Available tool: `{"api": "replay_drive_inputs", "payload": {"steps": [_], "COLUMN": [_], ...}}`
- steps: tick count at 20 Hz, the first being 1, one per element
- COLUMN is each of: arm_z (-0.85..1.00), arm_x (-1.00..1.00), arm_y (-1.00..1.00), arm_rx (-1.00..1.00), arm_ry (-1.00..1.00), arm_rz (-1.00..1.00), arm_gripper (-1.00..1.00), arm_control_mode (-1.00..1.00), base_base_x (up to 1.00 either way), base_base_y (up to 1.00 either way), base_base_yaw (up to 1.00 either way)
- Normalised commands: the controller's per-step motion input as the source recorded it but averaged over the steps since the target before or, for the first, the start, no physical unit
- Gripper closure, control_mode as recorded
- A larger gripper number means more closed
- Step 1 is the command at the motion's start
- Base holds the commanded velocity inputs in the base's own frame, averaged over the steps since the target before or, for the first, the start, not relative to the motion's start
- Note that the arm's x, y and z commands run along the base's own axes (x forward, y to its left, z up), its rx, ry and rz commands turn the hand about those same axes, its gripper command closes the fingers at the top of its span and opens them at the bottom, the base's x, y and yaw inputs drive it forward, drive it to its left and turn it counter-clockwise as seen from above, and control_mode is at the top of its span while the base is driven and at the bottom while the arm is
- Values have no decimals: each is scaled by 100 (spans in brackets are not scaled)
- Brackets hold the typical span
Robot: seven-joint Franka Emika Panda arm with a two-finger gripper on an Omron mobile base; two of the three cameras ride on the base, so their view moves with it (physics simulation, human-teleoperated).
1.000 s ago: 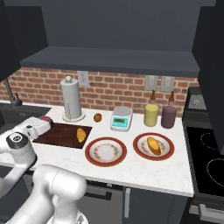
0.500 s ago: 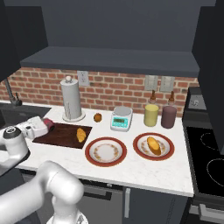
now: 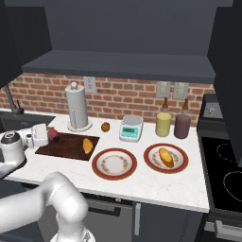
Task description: From the different types of pastries on the counter, select a croissant and place it on the cutting board. Then retrieve a jar of jam from the cabinet and place it alongside the croissant on the cutting board.
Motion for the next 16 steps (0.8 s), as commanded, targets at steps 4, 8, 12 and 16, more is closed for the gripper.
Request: {"api": "replay_drive_inputs", "payload": {"steps": [4,8,12,16], "arm_z": [-14,-28,-27,-28], "arm_x": [14,11,12,24], "arm_y": [0,0,0,0], "arm_rx": [2,1,2,1], "arm_ry": [0,0,0,0], "arm_rz": [-10,-10,-9,-8], "arm_gripper": [100,100,100,100], "arm_control_mode": [-100,-100,-100,-100], "base_base_x": [0,0,0,0], "base_base_y": [0,0,0,0], "base_base_yaw": [0,0,0,0]}}
